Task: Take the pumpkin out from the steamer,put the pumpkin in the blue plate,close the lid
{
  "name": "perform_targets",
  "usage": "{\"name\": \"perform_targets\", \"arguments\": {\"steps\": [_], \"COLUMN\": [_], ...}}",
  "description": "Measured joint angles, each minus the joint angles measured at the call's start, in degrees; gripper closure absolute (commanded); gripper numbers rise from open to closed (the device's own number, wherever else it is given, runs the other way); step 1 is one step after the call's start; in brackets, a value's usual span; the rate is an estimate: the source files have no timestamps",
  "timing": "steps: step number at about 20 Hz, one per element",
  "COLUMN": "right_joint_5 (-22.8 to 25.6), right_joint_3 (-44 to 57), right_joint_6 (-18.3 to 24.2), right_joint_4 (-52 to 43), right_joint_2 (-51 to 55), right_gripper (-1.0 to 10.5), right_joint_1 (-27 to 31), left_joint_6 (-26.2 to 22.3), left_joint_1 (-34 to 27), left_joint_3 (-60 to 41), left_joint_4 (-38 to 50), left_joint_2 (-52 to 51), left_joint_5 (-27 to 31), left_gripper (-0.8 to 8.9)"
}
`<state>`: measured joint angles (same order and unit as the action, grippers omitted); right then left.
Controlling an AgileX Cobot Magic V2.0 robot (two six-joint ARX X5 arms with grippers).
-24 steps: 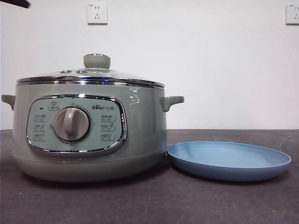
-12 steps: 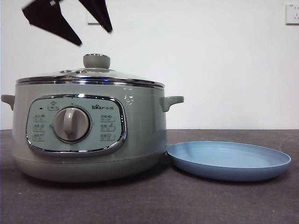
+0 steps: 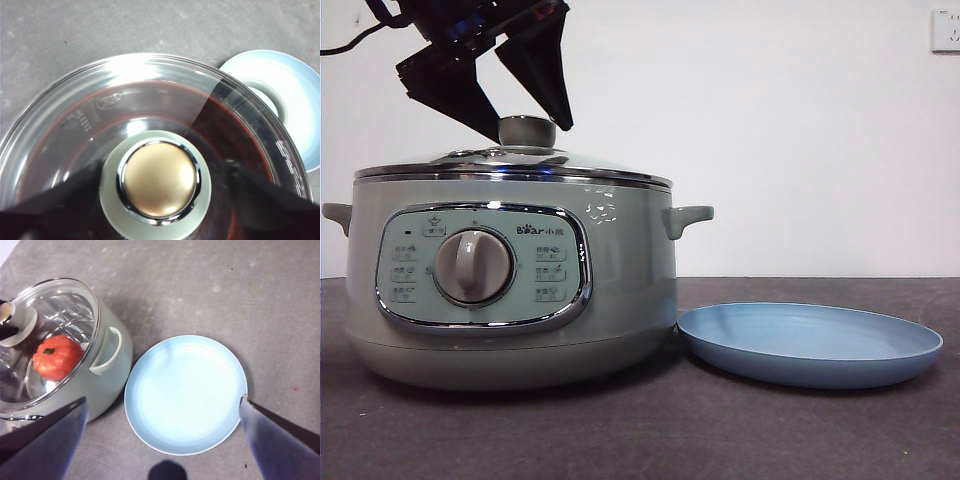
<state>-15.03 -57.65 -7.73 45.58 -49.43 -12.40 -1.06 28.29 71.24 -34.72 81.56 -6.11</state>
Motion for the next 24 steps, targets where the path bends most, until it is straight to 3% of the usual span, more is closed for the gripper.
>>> {"name": "perform_targets", "arguments": {"steps": [2, 3, 10, 15, 20, 24], "right_joint_5": [0.0, 0.0, 0.0, -0.6, -12.2, -13.3], "right_joint_3": [0.0, 0.0, 0.0, 0.0, -0.1, -1.6], "right_joint_6": [0.0, 0.0, -0.2, -1.7, -1.9, -2.0], "right_joint_4": [0.0, 0.0, 0.0, -0.9, -9.2, -14.8], "right_joint_2": [0.0, 0.0, 0.0, 0.0, -2.9, -10.2], "right_gripper": [4.4, 4.4, 4.4, 4.4, 4.4, 4.4], "right_joint_1": [0.0, 0.0, 0.0, 0.0, -2.8, -10.9], "left_joint_6": [-0.1, -0.5, -1.3, -1.5, -2.8, -4.2], "left_joint_1": [0.0, 0.0, 0.0, -0.1, -0.1, -0.1], "left_joint_3": [0.0, 0.0, 0.4, 8.4, 22.6, 30.8], "left_joint_4": [0.0, 0.0, -0.4, -5.5, -16.7, -24.3], "left_joint_2": [0.0, 0.0, 0.0, 0.1, -0.8, -1.7], "left_joint_5": [0.2, 0.4, 1.2, 3.3, 4.3, 9.8], "left_gripper": [8.16, 8.24, 8.22, 8.22, 8.22, 8.22]}}
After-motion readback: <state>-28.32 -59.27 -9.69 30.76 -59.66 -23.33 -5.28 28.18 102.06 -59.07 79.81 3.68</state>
